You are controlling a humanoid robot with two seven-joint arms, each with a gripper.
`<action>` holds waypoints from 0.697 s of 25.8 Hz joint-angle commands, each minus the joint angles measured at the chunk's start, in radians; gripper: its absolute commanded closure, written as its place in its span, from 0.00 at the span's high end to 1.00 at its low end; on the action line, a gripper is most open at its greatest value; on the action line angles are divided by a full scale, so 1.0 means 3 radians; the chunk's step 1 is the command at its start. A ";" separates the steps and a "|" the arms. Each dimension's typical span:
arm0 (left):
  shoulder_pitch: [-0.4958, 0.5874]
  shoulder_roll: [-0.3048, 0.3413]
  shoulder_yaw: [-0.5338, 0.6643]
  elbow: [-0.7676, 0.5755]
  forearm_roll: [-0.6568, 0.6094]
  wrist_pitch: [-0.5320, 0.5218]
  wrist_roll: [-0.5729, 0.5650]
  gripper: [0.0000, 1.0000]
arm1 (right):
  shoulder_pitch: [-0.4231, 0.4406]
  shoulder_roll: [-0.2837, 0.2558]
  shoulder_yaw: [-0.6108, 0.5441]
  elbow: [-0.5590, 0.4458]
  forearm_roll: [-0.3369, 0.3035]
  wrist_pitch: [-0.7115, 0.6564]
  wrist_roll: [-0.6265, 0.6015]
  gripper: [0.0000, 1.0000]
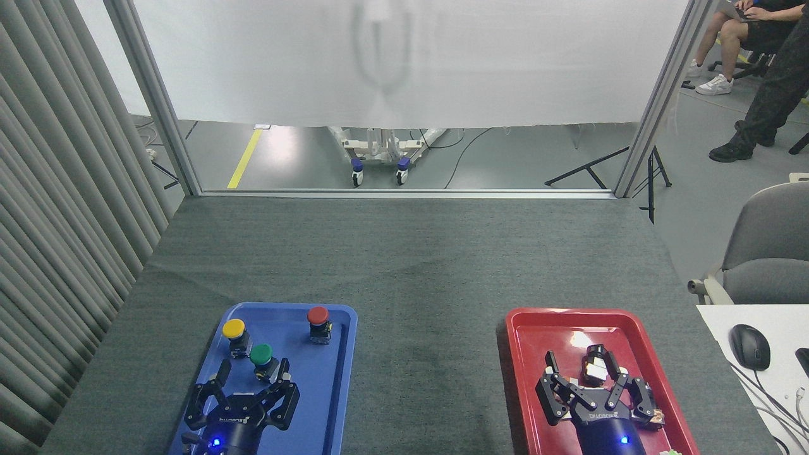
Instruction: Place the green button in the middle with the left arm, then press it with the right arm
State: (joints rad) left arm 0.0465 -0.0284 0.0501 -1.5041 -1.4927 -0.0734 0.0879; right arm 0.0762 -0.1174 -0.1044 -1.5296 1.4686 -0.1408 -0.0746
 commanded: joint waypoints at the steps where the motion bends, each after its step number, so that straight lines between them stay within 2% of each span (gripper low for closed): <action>1: -0.0007 0.0003 0.0002 0.0008 0.0021 0.0035 -0.0007 1.00 | 0.0002 -0.0002 -0.0010 0.0001 0.0003 -0.0001 -0.0002 1.00; 18: -0.0017 0.0018 -0.0034 0.0018 0.0021 0.0081 0.0004 1.00 | 0.0007 -0.0028 0.0010 0.0001 0.0013 0.0019 -0.0002 1.00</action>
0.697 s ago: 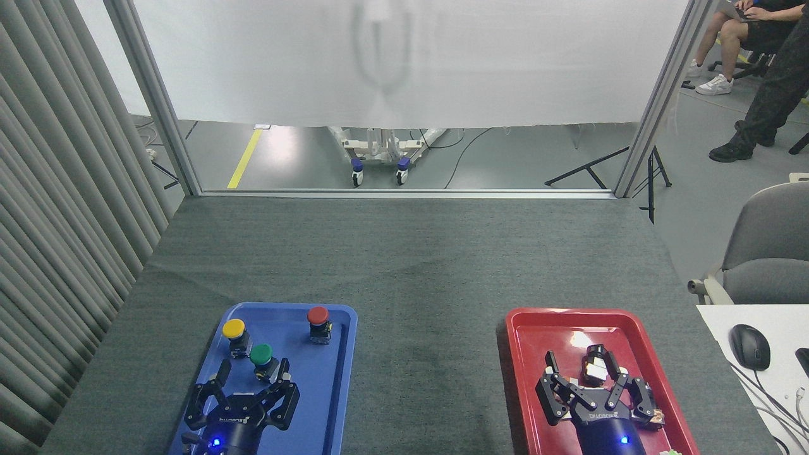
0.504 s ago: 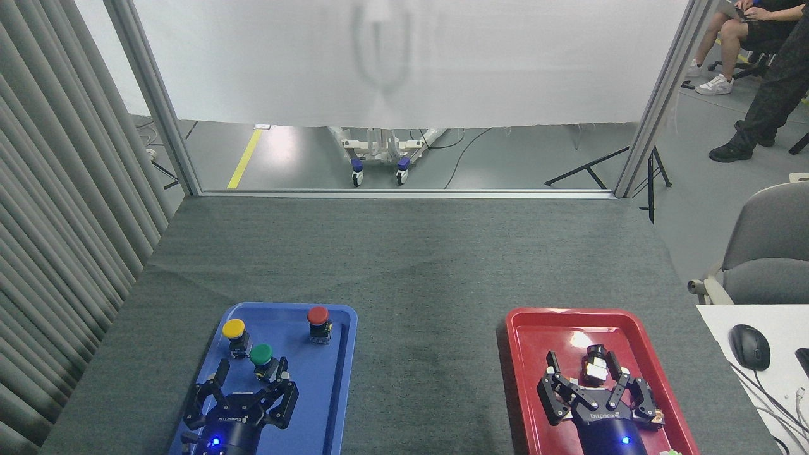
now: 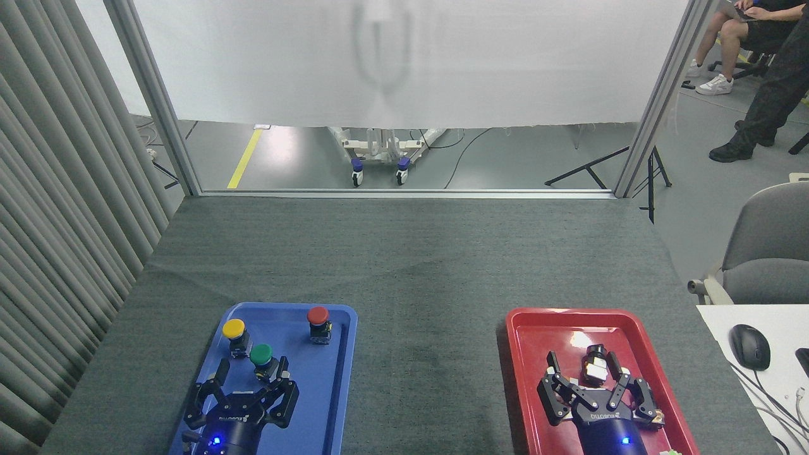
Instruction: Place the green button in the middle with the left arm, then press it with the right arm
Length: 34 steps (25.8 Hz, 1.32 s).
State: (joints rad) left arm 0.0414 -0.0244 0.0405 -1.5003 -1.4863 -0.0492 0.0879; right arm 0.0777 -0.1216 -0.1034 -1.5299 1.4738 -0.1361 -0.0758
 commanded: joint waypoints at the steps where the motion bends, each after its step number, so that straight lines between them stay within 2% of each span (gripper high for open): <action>1: 0.0000 0.0010 -0.0002 0.0005 -0.0001 0.0000 0.0004 1.00 | 0.0002 -0.0009 0.0007 -0.0003 -0.0004 0.0009 0.0002 1.00; 7: 0.0000 0.0015 -0.0007 0.0011 -0.0001 0.0000 -0.0002 1.00 | 0.0002 0.0037 -0.0003 0.0002 0.0001 0.0014 0.0002 1.00; 34: -0.0005 0.0025 -0.0012 0.0011 -0.0001 0.0000 -0.0007 1.00 | 0.0007 0.0027 0.0074 -0.0024 0.0011 0.0044 0.0002 1.00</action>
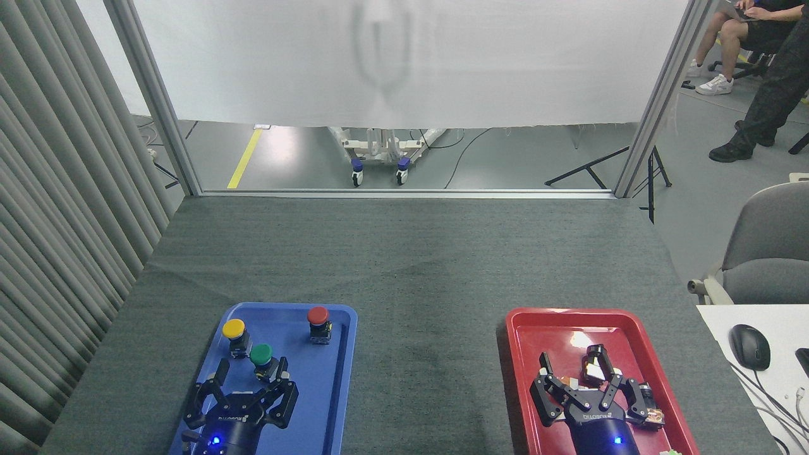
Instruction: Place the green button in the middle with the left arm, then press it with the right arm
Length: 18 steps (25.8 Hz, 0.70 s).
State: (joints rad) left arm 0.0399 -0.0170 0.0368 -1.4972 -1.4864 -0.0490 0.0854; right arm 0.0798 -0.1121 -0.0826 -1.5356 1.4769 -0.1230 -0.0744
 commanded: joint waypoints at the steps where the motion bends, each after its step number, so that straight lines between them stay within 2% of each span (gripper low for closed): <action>1: 0.0000 0.0000 0.0000 0.0000 0.0000 0.0000 0.0002 1.00 | 0.0000 -0.0005 0.0004 -0.0005 0.0006 0.0001 0.0002 1.00; 6: 0.0000 -0.0010 0.0000 0.0000 0.0000 -0.0005 -0.0004 1.00 | 0.0000 0.0006 0.0010 -0.0005 0.0047 0.0001 0.0002 0.99; 11: -0.0005 -0.0015 0.0000 0.0000 0.0000 -0.0021 -0.0004 1.00 | 0.0005 -0.0005 0.0015 0.0000 0.0339 -0.0004 -0.0023 1.00; 18: -0.0021 -0.0015 -0.0005 0.0020 0.0000 -0.0036 -0.0004 1.00 | 0.0005 0.0001 0.0035 0.0000 0.0339 -0.0004 -0.0084 0.99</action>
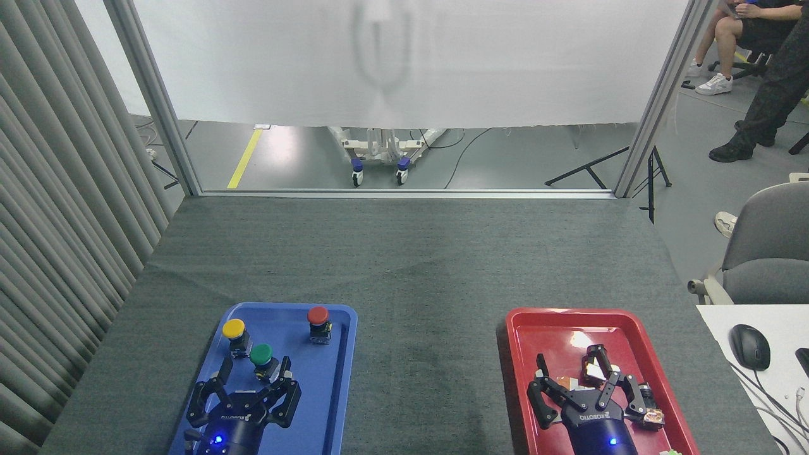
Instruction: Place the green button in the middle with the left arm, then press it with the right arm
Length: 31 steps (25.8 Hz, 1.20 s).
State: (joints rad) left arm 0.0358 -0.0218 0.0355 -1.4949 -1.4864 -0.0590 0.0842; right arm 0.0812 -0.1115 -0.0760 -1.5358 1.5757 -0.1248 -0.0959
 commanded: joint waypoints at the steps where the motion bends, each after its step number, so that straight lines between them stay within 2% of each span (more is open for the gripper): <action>1: -0.0007 0.0006 -0.0001 0.0018 0.0000 -0.0003 0.0000 1.00 | 0.0000 -0.0007 0.0039 0.0001 0.0009 0.0002 -0.0013 0.99; 19: -0.0017 0.0022 -0.0001 0.0008 -0.0005 -0.0003 0.0011 1.00 | 0.0016 -0.0022 0.0054 -0.0004 -0.0026 -0.0003 -0.0023 1.00; 24: -0.0027 0.0022 -0.0006 0.0008 -0.0005 -0.0003 0.0006 1.00 | -0.0092 0.0004 0.0044 0.0037 -0.0062 0.0002 -0.0013 1.00; 31: -0.0032 0.0027 -0.0006 0.0018 -0.0005 -0.0008 -0.0015 1.00 | -0.0071 -0.0012 0.0064 0.0031 -0.0062 0.0002 -0.0013 1.00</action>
State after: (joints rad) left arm 0.0264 -0.0139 0.0332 -1.4900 -1.4880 -0.0609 0.0831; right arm 0.0564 -0.1115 -0.0594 -1.5258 1.5572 -0.1247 -0.1054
